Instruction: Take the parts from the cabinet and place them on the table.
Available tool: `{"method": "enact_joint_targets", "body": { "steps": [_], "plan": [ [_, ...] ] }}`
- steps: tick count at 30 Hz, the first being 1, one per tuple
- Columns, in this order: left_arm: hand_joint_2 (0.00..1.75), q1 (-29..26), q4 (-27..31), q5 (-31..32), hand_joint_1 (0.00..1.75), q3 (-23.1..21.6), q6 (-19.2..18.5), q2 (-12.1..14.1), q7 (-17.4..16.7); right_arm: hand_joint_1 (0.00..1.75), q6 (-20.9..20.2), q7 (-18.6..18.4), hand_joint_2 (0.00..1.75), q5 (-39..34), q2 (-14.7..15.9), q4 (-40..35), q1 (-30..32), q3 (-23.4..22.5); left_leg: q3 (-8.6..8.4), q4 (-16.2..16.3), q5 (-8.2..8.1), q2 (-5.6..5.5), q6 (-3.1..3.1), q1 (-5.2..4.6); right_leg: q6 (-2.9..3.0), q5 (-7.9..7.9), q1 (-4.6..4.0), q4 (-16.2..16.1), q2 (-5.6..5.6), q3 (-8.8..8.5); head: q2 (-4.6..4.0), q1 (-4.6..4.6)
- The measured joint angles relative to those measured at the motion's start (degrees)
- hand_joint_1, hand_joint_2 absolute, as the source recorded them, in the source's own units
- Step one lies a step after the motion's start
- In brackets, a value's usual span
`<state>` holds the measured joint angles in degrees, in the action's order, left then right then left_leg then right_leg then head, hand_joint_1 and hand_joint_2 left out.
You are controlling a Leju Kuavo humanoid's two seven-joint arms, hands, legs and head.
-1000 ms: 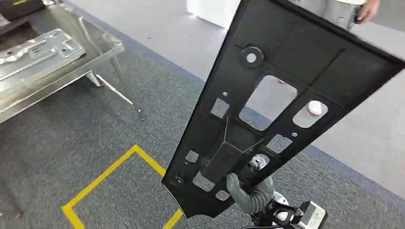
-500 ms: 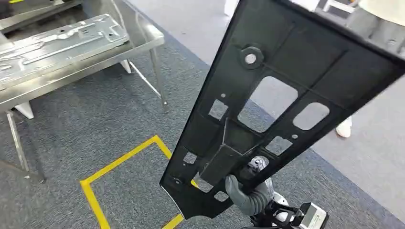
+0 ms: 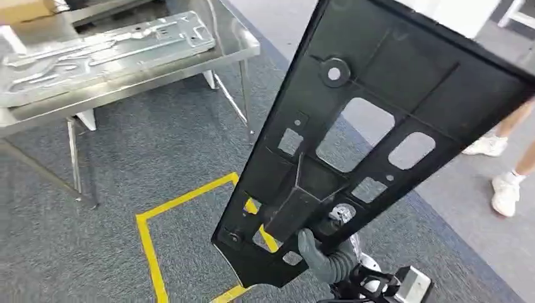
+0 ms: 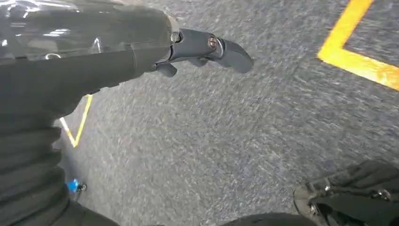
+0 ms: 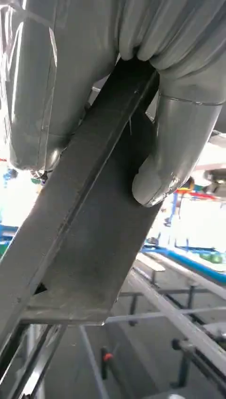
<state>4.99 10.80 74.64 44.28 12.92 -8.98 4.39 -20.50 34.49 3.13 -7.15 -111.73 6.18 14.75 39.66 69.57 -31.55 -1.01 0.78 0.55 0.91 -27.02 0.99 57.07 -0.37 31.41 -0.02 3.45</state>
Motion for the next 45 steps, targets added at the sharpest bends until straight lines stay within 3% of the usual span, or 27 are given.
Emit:
{"method": "enact_joint_targets", "body": {
  "steps": [2, 3, 5, 6, 7, 8, 11, 12, 14, 16, 17, 19, 21, 22, 23, 25, 27, 29, 30, 32, 33, 35, 37, 39, 42, 44, 45],
  "plan": [
    [1.75, 0.0, 0.0, 0.1, 0.0, 0.0, 0.0, 0.0, 0.0, 1.75, 0.0, 0.0, 1.75, 0.0, 0.0, 0.0, 0.0, 0.0, 3.0, 6.5, -1.88, 0.44, 0.35, 0.17, 0.05, -0.11, -0.13, 0.0, -1.85, 0.01, 0.0, 0.0],
    [1.75, -0.1, 0.0, 0.1, 0.0, 0.0, 0.0, 0.0, 0.1, 1.75, 0.0, 0.0, 1.75, 0.0, 0.0, 0.0, 0.0, 0.0, 2.58, 5.9, -0.95, 0.6, 0.43, 0.23, 0.0, -0.16, -0.13, 0.0, -2.6, -0.06, 0.0, 0.0],
    [1.75, -0.2, 0.0, 0.0, 0.0, 0.0, 0.0, 0.2, 0.3, 1.75, 0.1, 0.0, 1.75, -0.2, 0.0, 0.0, 0.0, 0.0, -2.1, -2.5, 3.6, 1.38, 0.38, 0.27, -0.26, -0.41, -0.11, 0.1, -4.02, -0.37, 0.0, 0.0],
    [1.75, -0.2, 0.0, -0.1, 0.0, 0.0, 0.0, 0.3, 0.4, 1.75, 0.1, 0.0, 1.75, -0.3, 0.0, 0.0, -0.1, 0.0, -5.24, -8.1, 5.77, 3.06, 0.16, 0.22, -0.52, -0.59, -0.15, 0.1, -4.62, -0.63, 0.0, 0.0],
    [1.75, -0.1, 0.0, -0.1, 0.0, 0.0, 0.1, 0.4, 0.5, 1.75, 0.2, 0.1, 1.75, -0.4, 0.0, 0.0, -0.1, 0.0, -6.74, -11.3, 5.12, 6.43, -0.19, -0.27, -0.85, -0.8, -0.53, 0.2, -5.14, -0.78, 0.0, 0.0],
    [1.75, 0.1, 0.0, -0.1, 0.0, 0.0, 0.1, 0.5, 0.5, 1.75, 0.2, 0.2, 1.75, -0.5, 0.0, 0.0, -0.1, 0.0, -6.75, -11.6, 5.39, 5.68, -1.06, -0.47, -1.16, -0.98, -0.86, 0.4, -5.59, -0.72, 0.0, -0.02],
    [1.75, -0.2, 0.0, -0.2, 0.0, 0.0, 0.1, 0.5, 0.6, 1.75, 0.2, 0.2, 1.75, -0.7, 0.0, 0.0, -0.1, 0.0, -6.05, -11.4, 5.26, 3.68, -1.86, -0.71, -1.98, -1.15, -0.81, 0.2, -7.29, -1.08, 0.0, -0.04],
    [1.75, -0.2, 0.0, -0.3, 0.0, 0.0, 0.1, 0.5, 0.6, 1.75, 0.2, 0.3, 1.75, -0.8, 0.0, 0.0, -0.2, 0.0, -6.69, -11.9, 5.63, 2.97, -2.34, -0.34, -2.56, -1.53, -0.63, 0.4, -7.14, -1.22, 0.0, -0.02],
    [1.75, -0.3, 0.0, -1.5, 0.0, 0.4, -0.2, 0.4, 0.7, 1.75, 0.3, 0.4, 1.75, -0.9, 0.0, 0.1, 0.0, 0.0, -6.65, -12.0, 5.85, 1.89, -2.83, -0.18, -2.95, -4.65, -0.24, 4.7, -1.75, 0.46, 0.0, -0.04],
    [1.75, -0.2, 0.0, -1.9, 0.0, 0.9, -0.2, 0.3, 1.1, 1.75, 0.3, 0.4, 1.75, -1.0, 0.0, 0.2, 0.5, 0.0, -6.41, -12.0, 5.94, 0.42, -3.11, -0.27, -3.06, -9.19, -0.24, 14.5, -0.12, 5.44, 0.0, -0.04],
    [1.75, -0.3, 0.0, -2.0, 0.0, 1.2, -0.2, 0.3, 1.1, 1.75, 0.3, 0.4, 1.75, -1.0, 0.0, 0.4, 0.7, 0.0, -6.37, -11.9, 5.94, -0.4, -3.11, -0.34, -3.03, -10.09, -0.25, 18.2, 0.06, 7.52, 0.0, -0.04],
    [1.75, -0.6, 0.0, -2.1, 0.0, 1.4, -0.2, 0.3, 1.1, 1.75, 0.2, 0.4, 1.75, -1.0, 0.0, 0.7, 0.8, 0.0, -6.52, -11.9, 5.94, -1.92, -3.11, -0.41, -2.75, -7.46, -0.25, 17.2, 0.15, 7.59, 0.0, -0.04],
    [1.75, -0.6, 0.0, -2.1, 0.0, 1.5, -0.2, 0.3, 1.2, 1.75, 0.2, 0.4, 1.75, -1.2, 0.0, 1.1, 0.8, 0.0, -6.82, -11.8, 5.87, -3.69, -3.0, -0.49, -2.08, -1.48, -0.26, 7.1, 1.16, 3.24, 0.0, -0.04],
    [1.75, -0.6, 0.0, -2.1, 0.0, 1.5, -0.2, 0.2, 1.2, 1.75, 0.2, 0.4, 1.75, -1.3, 0.0, 1.3, 0.8, 0.0, -6.76, -11.7, 5.84, -4.37, -2.93, -0.33, -1.63, 0.39, -0.29, 2.1, 3.79, 1.11, 0.0, -0.04],
    [1.75, -0.6, 0.0, -2.1, 0.0, 1.6, -0.2, 0.0, 1.1, 1.75, 0.2, 0.3, 1.75, -1.3, 0.0, 1.5, 0.9, 0.0, -6.39, -11.4, 5.8, -4.8, -2.51, -0.66, -1.45, -0.33, -0.12, 0.9, 6.13, 0.82, 0.0, -0.02],
    [1.75, -0.6, 0.0, -2.1, 0.0, 1.6, -0.2, 0.0, 1.0, 1.75, 0.2, 0.0, 1.75, -1.4, 0.0, 1.9, 1.0, 0.0, -5.93, -11.6, 6.01, -5.97, -1.7, 0.05, -1.53, -0.16, -0.63, 0.8, 4.74, 0.86, 0.0, -0.04],
    [1.75, -0.8, 0.0, -2.1, 0.0, 1.8, -0.3, 0.0, 0.7, 1.75, 0.2, -0.2, 1.75, -1.3, 0.0, 2.1, 1.0, 0.0, -5.82, -12.0, 6.18, -7.16, -0.78, -0.15, -0.77, 0.18, -0.21, 0.0, 3.71, 0.47, 0.0, -0.02],
    [1.75, -0.9, 0.0, -1.9, 0.0, 1.8, -0.3, 0.1, 0.5, 1.75, 0.3, -0.4, 1.75, -1.0, -0.2, 2.1, 1.2, 0.0, -4.8, -9.0, 3.87, -1.67, -0.47, -0.41, -0.15, 0.41, -0.03, -0.8, 2.45, -0.16, 0.0, 0.0],
    [1.75, -0.8, 0.0, -1.8, 0.0, 1.8, -0.2, 0.1, 0.4, 1.75, 0.3, -0.4, 1.75, -0.9, -0.2, 2.1, 1.3, 0.0, -2.75, -4.7, 1.35, -0.19, -0.13, -0.26, -0.05, 0.35, -0.14, -0.8, 1.74, -0.2, 0.0, 0.0],
    [1.75, -0.7, 0.0, -1.6, 0.0, 1.8, -0.2, 0.1, 0.5, 1.75, 0.3, -0.5, 1.75, -0.9, -0.2, 2.4, 1.7, 0.0, 1.44, 4.0, -2.37, 0.47, 0.44, 0.09, 0.09, 0.14, -0.26, -0.7, 0.49, -0.18, 0.0, 0.0],
    [1.75, -0.7, 0.0, -1.6, 0.0, 1.8, -0.2, 0.1, 0.6, 1.75, 0.3, -0.5, 1.75, -0.9, -0.2, 2.4, 1.8, 0.0, 2.49, 6.2, -2.39, 0.6, 0.66, 0.21, 0.01, -0.61, -0.26, -0.7, 0.31, -0.22, 0.0, -0.02],
    [1.75, -1.0, 0.0, -1.6, 0.0, 1.8, 0.2, 0.2, 1.2, 1.75, -0.1, -0.5, 1.75, -0.9, -0.2, 2.8, 1.9, 0.0, -0.02, 1.9, 1.21, 0.69, 0.8, 0.42, 0.06, -1.28, -0.2, -0.7, -0.17, -0.84, 0.0, 0.0],
    [1.75, -1.1, 0.0, -2.0, 0.0, 1.8, 0.5, 0.2, 2.1, 1.75, -0.7, -0.5, 1.75, -0.8, -0.1, 3.1, 1.8, -0.1, -6.24, -9.0, 5.96, 0.94, 0.48, 0.46, -0.49, -1.83, -0.17, -0.6, -0.64, -2.02, 0.0, -0.02],
    [1.75, -0.8, 0.0, -2.1, 0.0, 1.8, 0.4, 0.1, 2.4, 1.75, -0.9, -0.5, 1.75, -0.5, -0.1, 3.3, 1.6, -0.1, -8.03, -12.0, 3.71, 1.3, -0.56, -0.07, -1.43, -2.6, -0.55, -0.5, -0.77, -2.4, 0.0, -0.02],
    [1.75, -0.5, 0.0, -2.1, 0.0, 1.9, 0.1, -0.4, 2.2, 1.75, -1.1, -1.0, 1.75, 0.4, 0.0, 3.3, 0.8, -0.1, -8.45, -12.5, 3.24, 0.99, -1.92, 0.07, -2.49, -2.07, -0.5, 0.3, -0.84, -3.25, 0.0, -0.02],
    [1.75, -0.1, 0.0, -2.1, 0.0, 1.9, 0.0, -0.9, 1.7, 1.75, -1.2, -1.7, 1.75, 1.2, 0.1, 3.3, -0.1, -0.1, -10.58, -12.9, 2.68, 0.85, -2.62, 0.16, -2.92, -2.15, -0.18, 3.9, -0.31, -1.44, 0.0, 0.02],
    [1.75, 0.3, 0.0, -2.1, 0.0, 1.9, -0.1, -1.2, 1.6, 1.75, -1.2, -1.8, 1.75, 1.3, 0.2, 3.3, -0.5, -0.2, -11.12, -13.0, 2.35, 0.78, -2.8, 0.14, -3.11, -2.54, -0.11, 8.1, -0.18, 1.4, 0.0, -0.02]
  ]
}}
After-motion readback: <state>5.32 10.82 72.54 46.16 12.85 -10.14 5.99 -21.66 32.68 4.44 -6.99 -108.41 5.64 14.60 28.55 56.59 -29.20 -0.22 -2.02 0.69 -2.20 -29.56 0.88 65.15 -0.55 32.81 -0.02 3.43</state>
